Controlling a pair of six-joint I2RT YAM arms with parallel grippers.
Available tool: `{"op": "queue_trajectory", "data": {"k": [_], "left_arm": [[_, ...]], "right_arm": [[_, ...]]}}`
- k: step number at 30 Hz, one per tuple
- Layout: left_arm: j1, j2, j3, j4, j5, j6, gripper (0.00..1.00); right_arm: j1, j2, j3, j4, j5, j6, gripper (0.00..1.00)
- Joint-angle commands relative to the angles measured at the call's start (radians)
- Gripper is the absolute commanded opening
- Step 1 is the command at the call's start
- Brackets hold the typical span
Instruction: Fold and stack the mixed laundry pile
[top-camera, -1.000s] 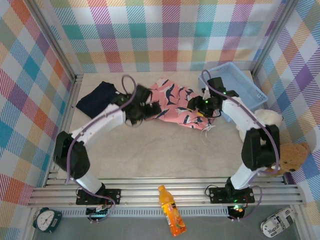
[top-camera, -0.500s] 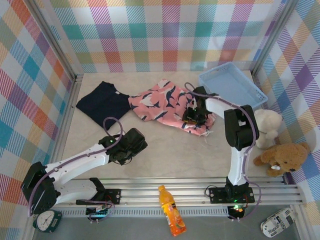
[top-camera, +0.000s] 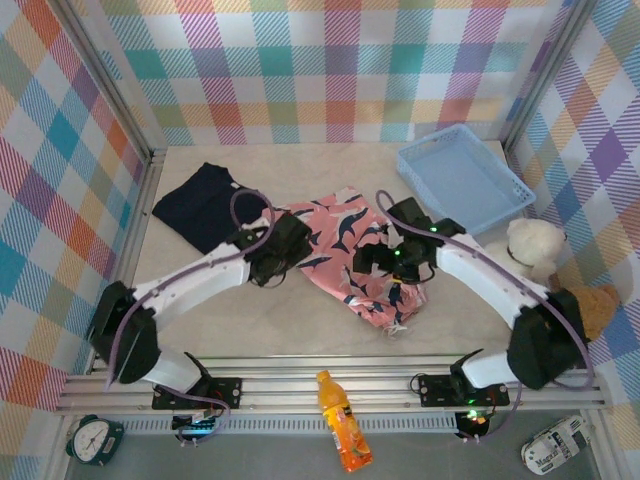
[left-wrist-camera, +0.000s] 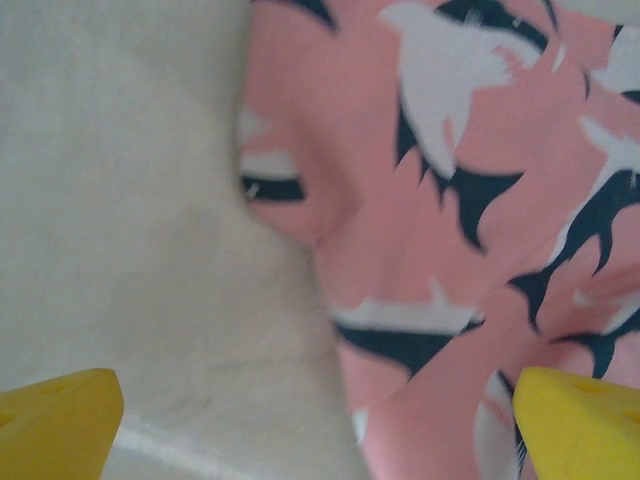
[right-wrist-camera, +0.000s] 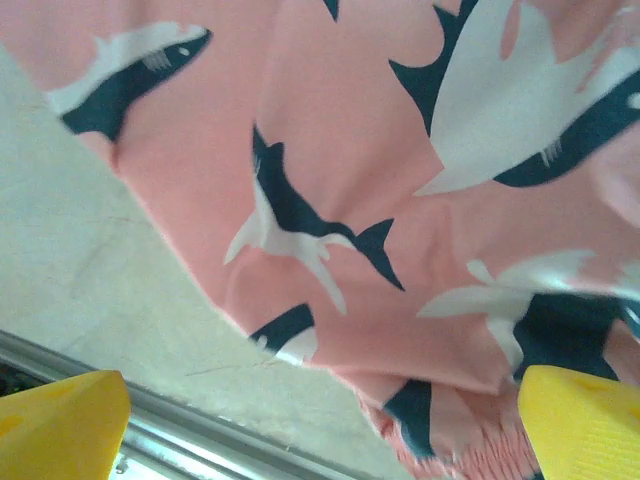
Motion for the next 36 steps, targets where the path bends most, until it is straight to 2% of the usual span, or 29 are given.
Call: {"op": "queue_trajectory", "data": {"k": [1,2,3,5,7,10,12,17,21,24,28,33,35,36], "left_arm": [[0.082,0.136,0.106,0.069,0.105,0.129,1.00],[0.098,0.184,0.145,0.077,0.127,0.141,1.00],[0.108,0.241,0.197,0.075,0.147,0.154,0.99],[0.110,0.345,0.299,0.060,0.162,0.187,0.94],[0.111,0.439,0.385,0.033,0.171,0.192,0.82],[0.110,0.539,0.443,0.011,0.177,0.168,0.67],[0.110,0.581,0.452,0.011,0.174,0.153,0.61],[0.110,0.663,0.487,-0.004,0.181,0.166,0.61],[0.111,0.724,0.546,-0.020,0.192,0.205,0.63],[0.117,0.801,0.653,-0.062,0.178,0.261,0.63],[0.144,0.956,0.885,-0.145,0.207,0.323,0.63],[0.154,1.159,1.347,-0.259,0.291,0.414,0.64],[0.156,1.212,1.514,-0.308,0.316,0.430,0.71],[0.157,1.212,1.546,-0.313,0.326,0.431,0.75]], "right_arm": [[0.000,-0.064,-0.099,-0.101,-0.022,0.002,0.99],[0.001,-0.084,-0.130,-0.096,-0.032,0.001,1.00],[0.001,-0.110,-0.167,-0.083,-0.037,0.007,0.93],[0.001,-0.158,-0.230,-0.035,-0.042,0.018,0.70],[0.001,-0.197,-0.271,0.021,-0.012,0.030,0.43],[0.001,-0.177,-0.287,0.096,0.036,0.026,0.25],[0.002,-0.116,-0.278,0.138,0.048,0.019,0.23],[0.019,0.104,-0.232,0.224,0.050,0.002,0.27],[0.022,0.254,-0.204,0.152,0.083,0.008,0.24],[0.037,0.263,-0.253,0.088,0.092,0.010,0.23],[0.065,0.202,-0.314,0.023,0.072,-0.011,0.25],[0.137,0.193,-0.285,0.007,0.003,-0.024,0.24],[0.175,0.200,-0.231,-0.016,-0.006,-0.036,0.26],[0.180,0.194,-0.204,-0.030,-0.003,-0.034,0.27]]}}
